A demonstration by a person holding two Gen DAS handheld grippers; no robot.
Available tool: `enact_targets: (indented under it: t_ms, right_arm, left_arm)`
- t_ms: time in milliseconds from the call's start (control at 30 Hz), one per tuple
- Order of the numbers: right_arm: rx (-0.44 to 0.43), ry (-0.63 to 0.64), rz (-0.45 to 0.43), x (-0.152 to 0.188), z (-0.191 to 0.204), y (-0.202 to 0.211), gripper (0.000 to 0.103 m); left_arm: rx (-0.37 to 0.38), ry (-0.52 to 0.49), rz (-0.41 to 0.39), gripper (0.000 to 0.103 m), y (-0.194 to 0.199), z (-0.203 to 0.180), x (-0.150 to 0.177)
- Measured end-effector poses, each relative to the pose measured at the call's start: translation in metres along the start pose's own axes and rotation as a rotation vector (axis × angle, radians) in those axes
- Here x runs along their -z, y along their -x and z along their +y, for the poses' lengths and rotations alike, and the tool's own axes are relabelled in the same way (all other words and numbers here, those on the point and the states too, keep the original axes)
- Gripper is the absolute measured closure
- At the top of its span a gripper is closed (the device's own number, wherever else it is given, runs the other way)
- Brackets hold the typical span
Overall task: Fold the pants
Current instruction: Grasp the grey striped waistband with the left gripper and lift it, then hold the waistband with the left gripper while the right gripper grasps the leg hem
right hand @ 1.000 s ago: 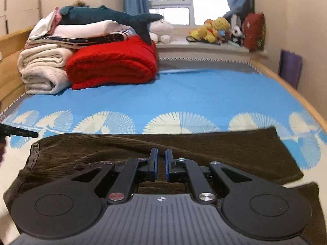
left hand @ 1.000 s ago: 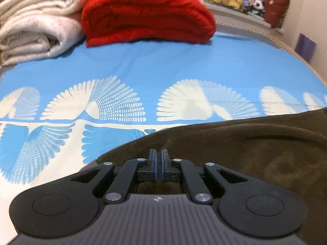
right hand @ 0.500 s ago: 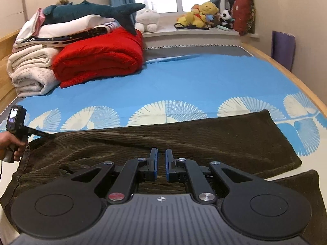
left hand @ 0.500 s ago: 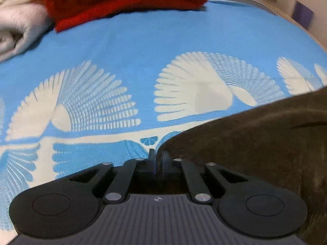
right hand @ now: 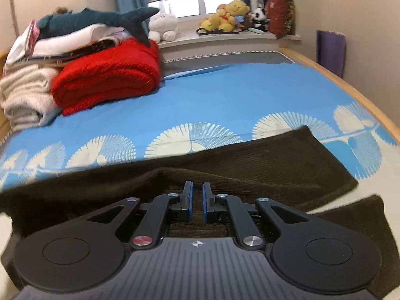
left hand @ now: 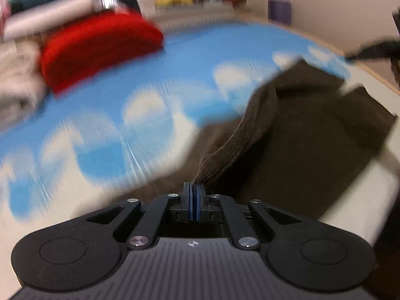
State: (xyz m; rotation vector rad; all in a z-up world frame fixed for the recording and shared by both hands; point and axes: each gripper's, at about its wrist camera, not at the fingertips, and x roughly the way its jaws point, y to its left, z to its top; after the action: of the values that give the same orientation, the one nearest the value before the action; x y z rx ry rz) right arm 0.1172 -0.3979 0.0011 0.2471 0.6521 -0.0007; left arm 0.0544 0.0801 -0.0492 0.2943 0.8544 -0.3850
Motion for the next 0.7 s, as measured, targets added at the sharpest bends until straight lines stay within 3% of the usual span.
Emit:
enact_targets:
  t_ms: [67, 133, 233, 267, 333, 433, 533, 633, 700]
  right_arm:
    - [0.002, -0.066, 0.017, 0.008, -0.009, 0.006, 0.095]
    - [0.004, -0.117, 0.039, 0.018, -0.017, 0.011, 0.095]
    - [0.025, -0.143, 0.058, 0.034, -0.023, 0.021, 0.095]
    - [0.028, -0.141, 0.057, 0.037, -0.025, 0.026, 0.095]
    - [0.037, -0.123, 0.045, 0.041, -0.027, 0.033, 0.095]
    - [0.05, -0.095, 0.028, 0.044, -0.03, 0.038, 0.095]
    - [0.037, -0.131, 0.031, 0.044, -0.034, 0.035, 0.095]
    - [-0.005, -0.164, 0.028, 0.039, -0.035, 0.028, 0.095]
    - [-0.027, -0.179, 0.026, 0.034, -0.033, 0.021, 0.095]
  left_arm:
    - [-0.013, 0.072, 0.056, 0.094, -0.003, -0.001, 0.027]
    - [-0.017, 0.239, 0.016, 0.086, 0.011, 0.017, 0.042]
    - [0.074, 0.526, -0.019, 0.08, 0.025, 0.053, 0.056]
    - [0.09, 0.59, 0.0, 0.073, 0.023, 0.061, 0.059]
    - [0.104, 0.706, 0.074, 0.07, 0.009, 0.075, 0.067]
    - [0.147, 0.827, 0.159, 0.064, -0.015, 0.088, 0.078]
    - [0.134, 0.889, 0.198, 0.05, -0.04, 0.102, 0.078]
    - [0.104, 0.949, 0.2, 0.048, -0.052, 0.114, 0.075]
    - [0.101, 0.992, 0.184, 0.041, -0.059, 0.12, 0.07]
